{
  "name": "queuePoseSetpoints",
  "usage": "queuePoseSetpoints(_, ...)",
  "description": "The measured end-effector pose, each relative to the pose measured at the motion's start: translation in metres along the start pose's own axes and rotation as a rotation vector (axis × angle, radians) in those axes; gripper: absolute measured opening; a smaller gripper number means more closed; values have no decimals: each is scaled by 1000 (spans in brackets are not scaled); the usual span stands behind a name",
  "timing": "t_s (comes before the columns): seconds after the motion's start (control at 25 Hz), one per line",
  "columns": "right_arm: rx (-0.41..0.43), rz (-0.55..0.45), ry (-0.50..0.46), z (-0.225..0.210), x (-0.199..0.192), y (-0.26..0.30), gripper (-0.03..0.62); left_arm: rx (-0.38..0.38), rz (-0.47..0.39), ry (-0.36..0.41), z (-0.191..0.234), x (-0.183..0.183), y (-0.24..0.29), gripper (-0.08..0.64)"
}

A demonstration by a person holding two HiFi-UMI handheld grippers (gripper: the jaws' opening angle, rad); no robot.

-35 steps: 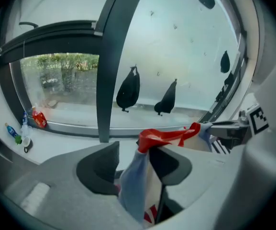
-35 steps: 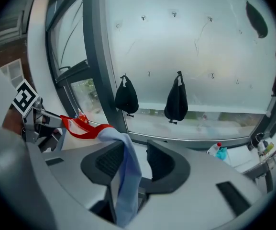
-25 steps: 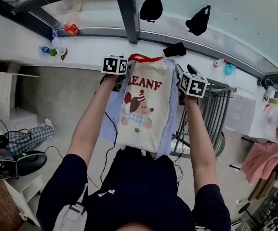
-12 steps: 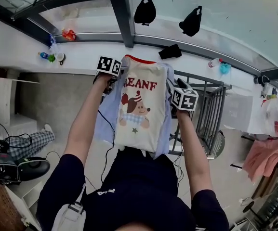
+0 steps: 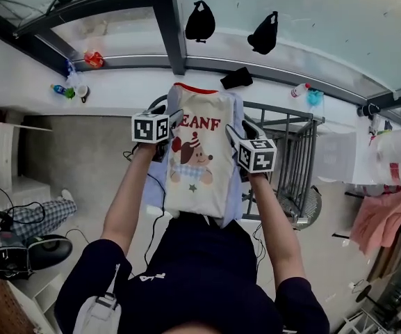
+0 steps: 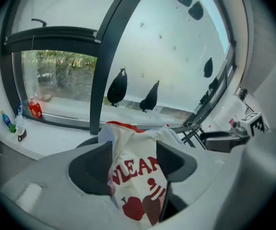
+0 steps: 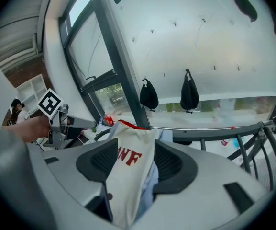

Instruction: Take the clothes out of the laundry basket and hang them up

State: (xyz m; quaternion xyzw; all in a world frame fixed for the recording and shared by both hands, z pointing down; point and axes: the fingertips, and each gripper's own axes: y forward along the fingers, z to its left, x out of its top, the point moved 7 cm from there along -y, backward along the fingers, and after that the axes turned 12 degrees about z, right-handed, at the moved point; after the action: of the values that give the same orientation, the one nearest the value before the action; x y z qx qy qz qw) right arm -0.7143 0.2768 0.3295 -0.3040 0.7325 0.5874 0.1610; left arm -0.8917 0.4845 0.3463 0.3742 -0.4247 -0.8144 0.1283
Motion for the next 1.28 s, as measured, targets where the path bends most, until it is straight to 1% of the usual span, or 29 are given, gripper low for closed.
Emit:
queuePoseSetpoints(0.16,27,-45,-4,36,-15,-24,248,-39,-60,68,-51,-22,-43,288)
queuePoseSetpoints(0.28,60,-81,5,58,-28,-41,276,-80,-93,127,-90,-39,-67,289)
queuePoseSetpoints(0.4,94,-101,-6,73,-49,-59,284,-156,-92,146,-126,-60,-84,291)
queuePoseSetpoints(0.48,107,-107,-18,80,-65,-71,284,-177,-110,151,-146,-73,-94,295)
queuePoseSetpoints(0.6,117,-136,-23,84,-84,-96,285,-154,-160,173,-170,-85,-103,296)
queuePoseSetpoints(0.64,121,-150,-18,84,-92,-107,285,-177,-167,164,-180,-90,-105,296)
queuePoseSetpoints(0.76,128,-206,8,78,-115,-143,285,-314,-179,124,-217,-105,-115,296)
queuePoseSetpoints(0.8,135,-220,15,73,-122,-154,285,-338,-188,122,-231,-110,-118,296)
queuePoseSetpoints(0.88,154,-243,39,58,-141,-179,290,-343,-214,134,-263,-122,-120,288)
queuePoseSetpoints(0.92,151,-259,55,48,-153,-195,290,-343,-220,150,-282,-129,-119,260)
queuePoseSetpoints(0.96,134,-278,76,37,-167,-212,290,-354,-217,174,-303,-136,-115,238)
queuePoseSetpoints(1.0,108,-301,101,25,-183,-231,288,-383,-207,204,-326,-144,-110,223)
queuePoseSetpoints(1.12,11,-364,197,-11,-239,-286,262,-520,-149,302,-401,-171,-92,221)
queuePoseSetpoints(1.16,-22,-380,227,-24,-258,-303,262,-551,-129,341,-427,-181,-85,222)
queuePoseSetpoints(1.28,-113,-422,310,-58,-317,-350,267,-599,-78,462,-500,-213,-66,225)
